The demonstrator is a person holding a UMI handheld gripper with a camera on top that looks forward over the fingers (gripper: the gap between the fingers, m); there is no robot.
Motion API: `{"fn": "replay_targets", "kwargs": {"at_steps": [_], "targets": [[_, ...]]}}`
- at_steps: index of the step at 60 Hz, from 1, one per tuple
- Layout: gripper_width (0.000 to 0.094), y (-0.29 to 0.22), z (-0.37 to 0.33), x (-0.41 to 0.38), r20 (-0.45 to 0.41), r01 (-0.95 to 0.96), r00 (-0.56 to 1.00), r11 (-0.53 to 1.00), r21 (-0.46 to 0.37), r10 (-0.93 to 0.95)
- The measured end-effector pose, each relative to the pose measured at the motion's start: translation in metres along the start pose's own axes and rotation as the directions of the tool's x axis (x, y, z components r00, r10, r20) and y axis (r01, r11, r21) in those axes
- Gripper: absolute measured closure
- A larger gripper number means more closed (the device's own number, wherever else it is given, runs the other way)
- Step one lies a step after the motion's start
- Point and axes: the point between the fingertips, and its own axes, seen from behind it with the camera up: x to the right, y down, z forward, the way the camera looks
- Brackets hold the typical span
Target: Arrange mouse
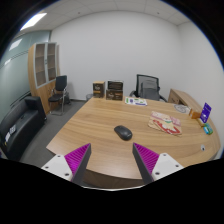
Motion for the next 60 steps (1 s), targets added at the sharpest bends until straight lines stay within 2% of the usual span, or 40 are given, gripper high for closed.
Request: {"fn": "replay_targets", "kwargs": {"at_steps": [15, 60], "targets": [[0.0072, 0.020, 0.033, 0.050, -0.081, -0.019, 0.997, 0.999, -0.026, 0.017], [0.0076, 0.041, 0.204, 0.076, -0.122, -0.073, 0.990, 0.996, -0.059, 0.066]]}}
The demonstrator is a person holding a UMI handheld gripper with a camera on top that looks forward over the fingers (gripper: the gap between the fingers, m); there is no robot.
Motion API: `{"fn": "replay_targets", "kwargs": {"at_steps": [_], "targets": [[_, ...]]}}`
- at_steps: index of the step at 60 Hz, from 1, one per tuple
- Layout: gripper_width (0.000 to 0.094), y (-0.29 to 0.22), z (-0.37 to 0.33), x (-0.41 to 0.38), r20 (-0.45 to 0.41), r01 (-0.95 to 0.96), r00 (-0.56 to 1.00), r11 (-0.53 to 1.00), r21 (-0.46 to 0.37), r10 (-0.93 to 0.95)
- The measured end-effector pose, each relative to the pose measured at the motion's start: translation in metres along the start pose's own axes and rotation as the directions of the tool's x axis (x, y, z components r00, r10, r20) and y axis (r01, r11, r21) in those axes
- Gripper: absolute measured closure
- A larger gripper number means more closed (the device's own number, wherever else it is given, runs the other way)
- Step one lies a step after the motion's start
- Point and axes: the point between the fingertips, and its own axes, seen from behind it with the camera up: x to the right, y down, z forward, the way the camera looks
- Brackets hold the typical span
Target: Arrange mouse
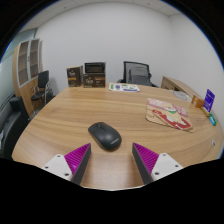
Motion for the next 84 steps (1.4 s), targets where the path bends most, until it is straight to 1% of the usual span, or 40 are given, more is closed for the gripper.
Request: {"fn": "replay_targets", "kwargs": {"at_steps": [19, 30, 51, 56, 62, 68, 71, 74, 79, 84], "targets": [[0.0073, -0.012, 0.045, -0.002, -0.010, 0.013, 1.000, 1.000, -0.003, -0.013], [0.0066, -0.023, 0.061, 0.001, -0.016, 0.002, 1.000, 1.000, -0.004, -0.002], [0.0065, -0.038, 0.089, 0.013, -0.019, -0.046, 0.999, 0.998, -0.033, 0.046], [0.0075, -0.042, 0.094, 0.013, -0.015, -0.040, 0.999, 0.999, -0.032, 0.040], [0.0119, -0.045, 0.098, 0.011, -0.005, -0.028, 1.000, 0.999, -0.032, 0.028], [0.0223, -0.047, 0.100, 0.005, 0.011, -0.017, 1.000, 0.999, -0.035, 0.017], [0.0316, -0.047, 0.100, 0.000, 0.023, -0.009, 1.000, 0.999, -0.037, 0.010], [0.0434, -0.047, 0.100, -0.003, 0.029, 0.004, 1.000, 0.999, -0.036, -0.003], [0.0463, -0.046, 0.100, -0.003, 0.014, 0.027, 1.000, 0.999, -0.039, -0.027], [0.0524, -0.045, 0.099, -0.002, 0.015, 0.019, 1.000, 0.998, -0.054, -0.018]]}}
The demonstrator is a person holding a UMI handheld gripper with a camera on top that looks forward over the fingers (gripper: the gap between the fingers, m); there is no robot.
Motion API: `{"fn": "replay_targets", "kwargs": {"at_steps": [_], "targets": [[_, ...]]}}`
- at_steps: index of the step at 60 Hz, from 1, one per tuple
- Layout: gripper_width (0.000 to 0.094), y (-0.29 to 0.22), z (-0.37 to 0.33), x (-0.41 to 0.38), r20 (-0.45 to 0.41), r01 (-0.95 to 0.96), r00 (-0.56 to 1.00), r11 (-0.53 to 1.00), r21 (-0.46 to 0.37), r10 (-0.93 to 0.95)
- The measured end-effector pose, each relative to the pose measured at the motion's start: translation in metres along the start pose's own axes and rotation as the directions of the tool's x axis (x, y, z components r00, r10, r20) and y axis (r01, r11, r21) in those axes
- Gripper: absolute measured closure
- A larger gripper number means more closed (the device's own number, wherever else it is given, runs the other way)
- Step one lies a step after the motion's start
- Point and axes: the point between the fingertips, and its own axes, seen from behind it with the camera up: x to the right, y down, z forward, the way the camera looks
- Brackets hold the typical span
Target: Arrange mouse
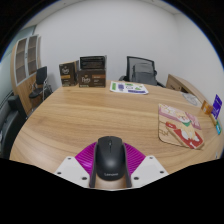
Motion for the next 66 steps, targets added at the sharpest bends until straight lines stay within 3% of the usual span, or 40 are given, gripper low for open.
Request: {"fn": "replay_targets", "kwargs": {"at_steps": [6, 15, 30, 37, 41, 52, 66], "targets": [[0.0592, 0.000, 0.000, 0.001, 0.007, -0.031, 0.999, 0.999, -0.013, 0.031], [0.0606, -0.003, -0.008, -0.005, 0.022, -0.024, 0.999, 0.999, -0.043, 0.025], [0.0605, -0.137, -0.074, 0.059, 0.003, -0.119, 0.993, 0.984, 0.132, 0.119], [0.0606, -0.191, -0.083, 0.140, -0.091, -0.120, 0.986, 0.970, 0.212, 0.142], [0.0606, -0.197, -0.079, 0.188, -0.141, -0.136, 0.975, 0.967, 0.215, 0.169], [0.0604, -0.157, -0.038, 0.289, -0.244, -0.181, 0.945, 0.969, 0.171, 0.219], [0.0604, -0.052, 0.041, 0.300, -0.223, -0.241, 0.945, 0.970, 0.017, 0.238]]}}
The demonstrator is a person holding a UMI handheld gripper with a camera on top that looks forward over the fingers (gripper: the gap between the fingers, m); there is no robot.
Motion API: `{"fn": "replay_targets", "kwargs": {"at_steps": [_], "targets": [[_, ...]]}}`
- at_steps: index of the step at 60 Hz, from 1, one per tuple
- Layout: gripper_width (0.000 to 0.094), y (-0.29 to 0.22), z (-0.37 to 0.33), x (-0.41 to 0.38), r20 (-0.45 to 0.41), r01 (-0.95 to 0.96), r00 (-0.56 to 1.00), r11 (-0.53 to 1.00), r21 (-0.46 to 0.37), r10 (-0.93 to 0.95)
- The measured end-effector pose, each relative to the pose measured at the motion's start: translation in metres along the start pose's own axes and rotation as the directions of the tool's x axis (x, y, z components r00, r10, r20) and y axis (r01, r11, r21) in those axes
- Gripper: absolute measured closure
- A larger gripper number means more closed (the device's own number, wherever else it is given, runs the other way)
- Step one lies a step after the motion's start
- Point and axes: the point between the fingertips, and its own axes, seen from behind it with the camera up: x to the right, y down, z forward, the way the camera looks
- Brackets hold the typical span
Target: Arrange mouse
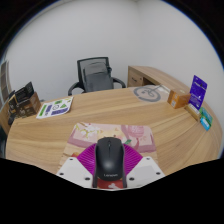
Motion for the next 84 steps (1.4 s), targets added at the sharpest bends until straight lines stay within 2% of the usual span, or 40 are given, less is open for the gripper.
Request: {"fn": "replay_targets", "kwargs": {"at_steps": [11, 14, 18, 19, 22, 25, 28, 32, 40, 49, 64, 73, 84], "targets": [[0.0594, 0.024, 0.010, -0.004, -0.001, 0.019, 1.000, 1.000, -0.021, -0.019], [0.0591, 0.023, 0.010, -0.001, -0.012, 0.040, 0.999, 0.999, -0.004, -0.040], [0.0553, 0.022, 0.010, -0.004, -0.013, 0.056, 0.998, 0.998, 0.000, -0.056], [0.0528, 0.022, 0.010, -0.004, -0.013, 0.062, 0.998, 0.998, 0.001, -0.062], [0.0357, 0.022, 0.009, -0.007, -0.004, 0.080, 0.997, 0.997, -0.002, -0.080], [0.0055, 0.021, 0.002, -0.017, 0.032, 0.085, 0.996, 0.996, -0.007, -0.084], [0.0096, 0.012, -0.015, -0.022, 0.063, 0.088, 0.994, 0.996, 0.011, -0.089], [0.0057, -0.010, -0.051, -0.022, 0.055, 0.117, 0.991, 0.991, 0.063, -0.120], [0.0066, -0.040, -0.146, -0.036, 0.064, 0.189, 0.978, 0.974, 0.124, -0.198], [0.0071, -0.050, -0.257, -0.050, 0.082, 0.201, 0.973, 0.965, 0.165, -0.217], [0.0070, -0.006, -0.371, -0.051, 0.071, 0.201, 0.974, 0.968, 0.150, -0.214], [0.0072, 0.025, -0.396, -0.049, 0.071, 0.158, 0.983, 0.981, 0.111, -0.167], [0.0068, 0.040, -0.405, -0.046, 0.064, 0.153, 0.985, 0.984, 0.093, -0.160]]}}
